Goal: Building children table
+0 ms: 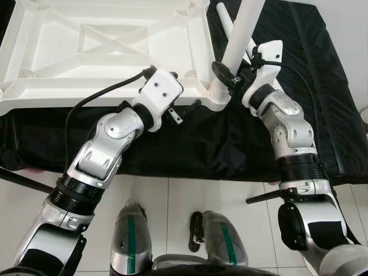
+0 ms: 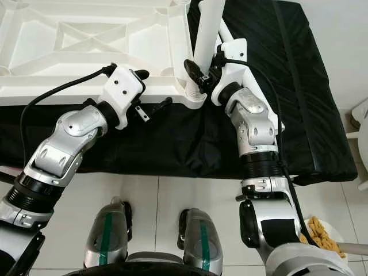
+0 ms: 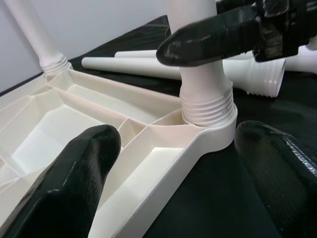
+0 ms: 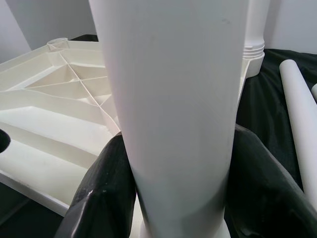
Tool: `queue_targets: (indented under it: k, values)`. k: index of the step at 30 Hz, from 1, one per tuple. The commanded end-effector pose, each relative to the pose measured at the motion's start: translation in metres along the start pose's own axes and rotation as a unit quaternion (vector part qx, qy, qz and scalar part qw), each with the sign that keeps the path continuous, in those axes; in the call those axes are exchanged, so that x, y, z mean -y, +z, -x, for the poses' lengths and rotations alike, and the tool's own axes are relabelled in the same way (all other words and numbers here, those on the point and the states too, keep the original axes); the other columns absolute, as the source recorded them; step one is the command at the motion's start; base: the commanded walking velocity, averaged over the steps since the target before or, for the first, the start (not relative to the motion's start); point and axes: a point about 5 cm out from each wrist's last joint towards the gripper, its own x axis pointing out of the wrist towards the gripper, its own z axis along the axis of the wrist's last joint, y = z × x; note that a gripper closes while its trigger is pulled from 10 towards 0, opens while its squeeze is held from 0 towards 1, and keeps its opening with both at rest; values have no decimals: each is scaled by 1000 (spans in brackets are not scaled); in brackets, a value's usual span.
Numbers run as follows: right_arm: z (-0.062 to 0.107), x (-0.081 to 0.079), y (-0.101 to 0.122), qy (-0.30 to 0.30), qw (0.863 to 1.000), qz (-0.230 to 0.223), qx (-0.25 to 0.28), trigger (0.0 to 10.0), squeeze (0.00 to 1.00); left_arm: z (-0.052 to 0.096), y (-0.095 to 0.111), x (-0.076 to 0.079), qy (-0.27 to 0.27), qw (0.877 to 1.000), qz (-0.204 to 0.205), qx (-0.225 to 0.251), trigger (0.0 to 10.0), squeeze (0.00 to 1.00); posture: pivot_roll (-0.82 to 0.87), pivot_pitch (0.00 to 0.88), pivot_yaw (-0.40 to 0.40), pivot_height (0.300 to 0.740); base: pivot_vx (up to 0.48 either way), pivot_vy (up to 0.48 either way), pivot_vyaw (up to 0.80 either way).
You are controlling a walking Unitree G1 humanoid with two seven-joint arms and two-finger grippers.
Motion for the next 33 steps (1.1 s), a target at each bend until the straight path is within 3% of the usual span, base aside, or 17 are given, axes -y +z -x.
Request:
queue_targets:
  k: [1, 22, 33]
  values:
    - [9, 6, -41, -29, 993, -83, -76, 10000, 0, 1, 3, 1, -11, 1000, -8, 0, 10000, 0, 55, 69, -29, 740, 0, 0, 0]
    - [20, 21, -55, -98, 984, -128, -77, 10000, 0, 1, 6, 2, -12, 1000, -10, 3, 10000, 0, 48, 75, -26, 740, 0, 0, 0]
    - [16, 15, -50, -94, 985, -140, -45, 10000, 0, 1, 7, 2, -10, 1000, -8, 4, 10000, 0, 54, 71, -34, 740, 0, 0, 0]
